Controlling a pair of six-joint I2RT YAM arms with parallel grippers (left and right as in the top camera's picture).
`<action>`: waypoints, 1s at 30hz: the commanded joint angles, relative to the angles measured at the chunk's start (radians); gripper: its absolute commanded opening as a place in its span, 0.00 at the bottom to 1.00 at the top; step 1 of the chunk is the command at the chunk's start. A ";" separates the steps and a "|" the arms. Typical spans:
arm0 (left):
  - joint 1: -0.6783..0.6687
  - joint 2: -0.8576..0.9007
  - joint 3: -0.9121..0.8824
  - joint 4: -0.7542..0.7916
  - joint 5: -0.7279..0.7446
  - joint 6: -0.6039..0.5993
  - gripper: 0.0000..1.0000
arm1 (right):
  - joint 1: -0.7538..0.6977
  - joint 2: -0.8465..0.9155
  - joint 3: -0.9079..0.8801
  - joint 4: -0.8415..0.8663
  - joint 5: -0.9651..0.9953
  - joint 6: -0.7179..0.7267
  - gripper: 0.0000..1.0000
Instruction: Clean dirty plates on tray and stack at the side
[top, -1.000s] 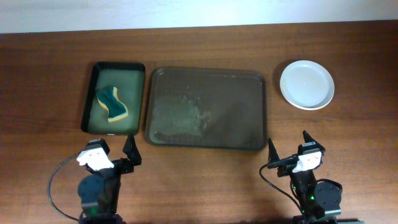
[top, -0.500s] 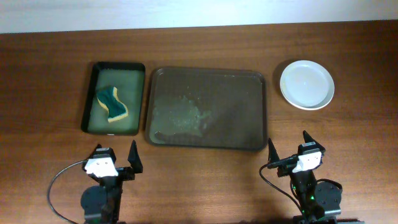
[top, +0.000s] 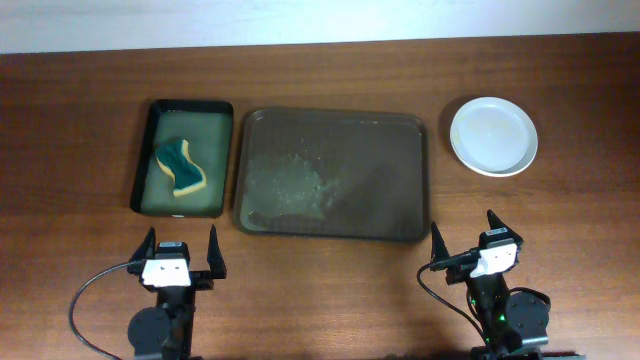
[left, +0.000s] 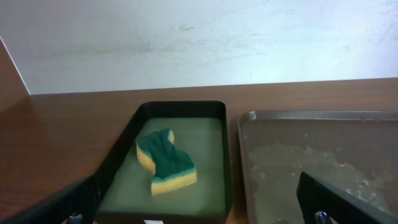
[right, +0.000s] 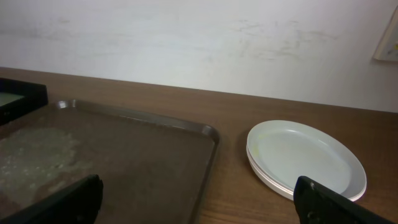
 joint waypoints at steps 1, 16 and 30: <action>-0.004 -0.011 -0.002 -0.010 -0.017 0.038 0.99 | 0.006 -0.009 -0.007 -0.003 0.005 0.001 0.98; -0.005 -0.011 -0.002 -0.012 -0.053 -0.081 0.99 | 0.006 -0.009 -0.007 -0.003 0.005 0.001 0.98; -0.005 -0.010 -0.002 -0.010 -0.048 -0.088 1.00 | 0.006 -0.009 -0.007 -0.003 0.005 0.001 0.98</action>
